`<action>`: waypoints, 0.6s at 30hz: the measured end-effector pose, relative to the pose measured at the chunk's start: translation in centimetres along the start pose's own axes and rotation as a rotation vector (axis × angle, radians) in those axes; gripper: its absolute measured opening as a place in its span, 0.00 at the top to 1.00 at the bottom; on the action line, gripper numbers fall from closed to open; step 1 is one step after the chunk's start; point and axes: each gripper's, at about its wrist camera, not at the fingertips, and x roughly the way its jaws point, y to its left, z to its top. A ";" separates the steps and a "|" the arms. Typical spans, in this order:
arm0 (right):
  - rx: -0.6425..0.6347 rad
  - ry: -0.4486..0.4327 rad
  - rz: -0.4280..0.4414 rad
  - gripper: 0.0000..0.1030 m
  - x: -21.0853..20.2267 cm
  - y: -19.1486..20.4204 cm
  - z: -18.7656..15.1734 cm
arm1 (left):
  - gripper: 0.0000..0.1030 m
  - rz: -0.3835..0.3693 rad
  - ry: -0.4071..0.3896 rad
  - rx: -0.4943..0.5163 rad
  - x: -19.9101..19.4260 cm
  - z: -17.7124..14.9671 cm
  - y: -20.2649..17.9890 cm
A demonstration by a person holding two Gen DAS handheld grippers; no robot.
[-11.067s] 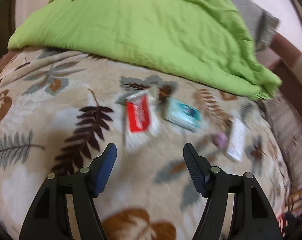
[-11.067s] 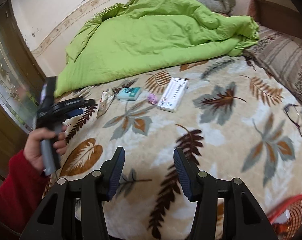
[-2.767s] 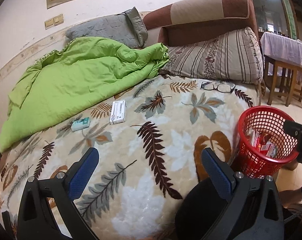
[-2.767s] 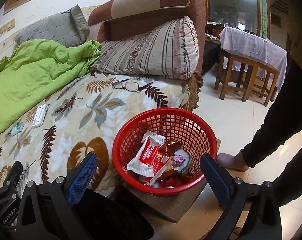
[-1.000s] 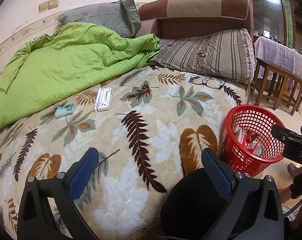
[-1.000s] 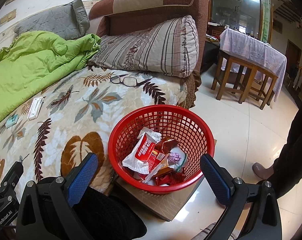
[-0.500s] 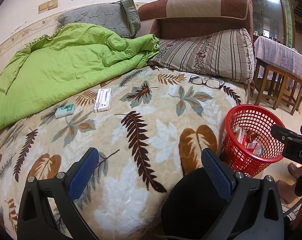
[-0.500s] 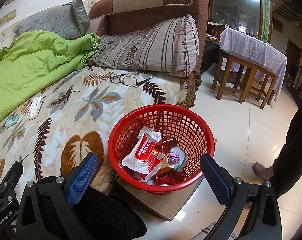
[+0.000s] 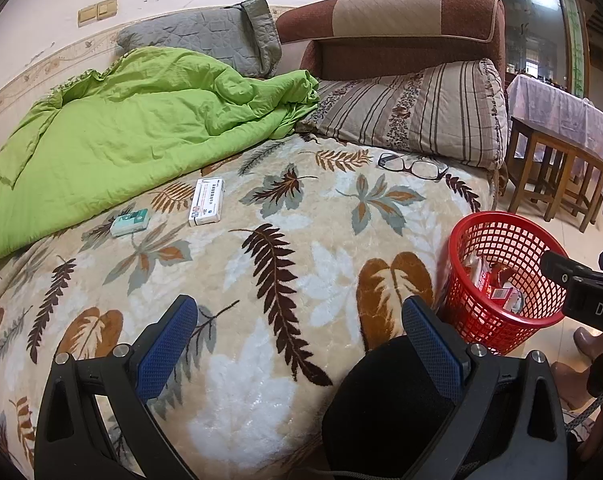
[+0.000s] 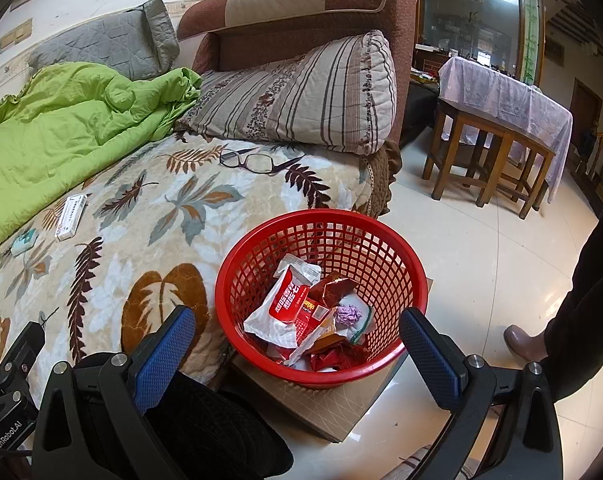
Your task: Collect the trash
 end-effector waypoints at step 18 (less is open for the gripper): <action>-0.013 0.015 0.009 0.00 0.4 0.1 0.1 | 0.01 -0.016 0.020 -0.033 0.3 0.2 -0.5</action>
